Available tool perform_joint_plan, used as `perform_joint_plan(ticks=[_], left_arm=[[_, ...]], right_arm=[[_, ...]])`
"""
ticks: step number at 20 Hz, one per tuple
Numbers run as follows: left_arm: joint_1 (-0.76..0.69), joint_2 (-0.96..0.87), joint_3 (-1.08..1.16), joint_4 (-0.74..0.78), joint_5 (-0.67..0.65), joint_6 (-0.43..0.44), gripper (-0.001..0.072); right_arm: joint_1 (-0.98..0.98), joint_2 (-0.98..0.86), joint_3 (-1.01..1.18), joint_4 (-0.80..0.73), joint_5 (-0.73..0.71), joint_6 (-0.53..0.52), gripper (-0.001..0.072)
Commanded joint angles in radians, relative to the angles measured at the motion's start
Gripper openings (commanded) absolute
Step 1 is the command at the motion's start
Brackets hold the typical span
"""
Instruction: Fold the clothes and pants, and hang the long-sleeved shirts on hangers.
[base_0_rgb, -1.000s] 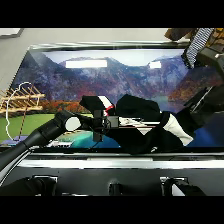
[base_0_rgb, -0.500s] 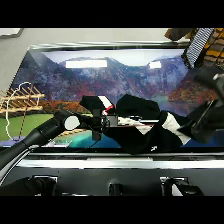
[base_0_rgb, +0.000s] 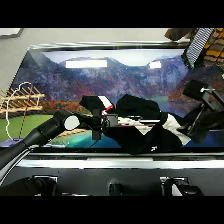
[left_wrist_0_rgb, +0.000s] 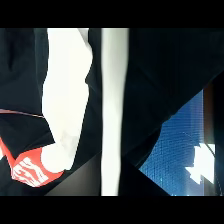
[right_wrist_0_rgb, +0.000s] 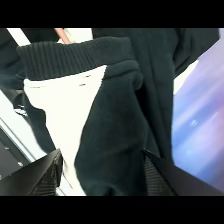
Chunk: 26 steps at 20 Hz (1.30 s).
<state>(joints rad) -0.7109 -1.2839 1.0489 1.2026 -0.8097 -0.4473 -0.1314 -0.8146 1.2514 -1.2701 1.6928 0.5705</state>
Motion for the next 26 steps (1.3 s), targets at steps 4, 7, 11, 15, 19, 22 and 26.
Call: perform_joint_plan(ticks=[4, 7, 11, 15, 19, 22, 26], left_arm=[[0.001, 0.000, 0.000, 0.002, -0.001, 0.002, 0.0034], [0.001, 0.000, 0.000, 0.002, -0.001, 0.002, 0.0034], [0.001, 0.000, 0.000, 0.002, -0.001, 0.002, 0.0034], [0.007, 0.000, 0.000, 0.002, 0.000, -0.063, 0.0133], [0.068, 0.003, 0.000, 0.009, 0.008, -0.296, 0.0487], [0.127, 0.020, 0.000, 0.010, 0.006, -0.509, 0.0629], [0.240, 0.033, -0.024, -0.031, -0.037, -0.948, 0.0627]], right_arm=[[0.000, -0.048, -0.005, 0.095, -0.035, -0.090, 0.0540], [0.000, -0.111, -0.005, 0.162, 0.019, -0.119, 0.0416], [0.000, -0.113, -0.005, 0.161, 0.093, -0.122, 0.0053], [0.000, -0.060, -0.005, 0.133, 0.086, -0.140, 0.0050], [0.000, 0.012, -0.005, 0.063, 0.075, -0.125, 0.0048], [0.000, 0.043, -0.005, 0.027, 0.074, -0.083, 0.0048], [0.000, 0.052, -0.006, 0.017, 0.078, -0.049, 0.0048]])
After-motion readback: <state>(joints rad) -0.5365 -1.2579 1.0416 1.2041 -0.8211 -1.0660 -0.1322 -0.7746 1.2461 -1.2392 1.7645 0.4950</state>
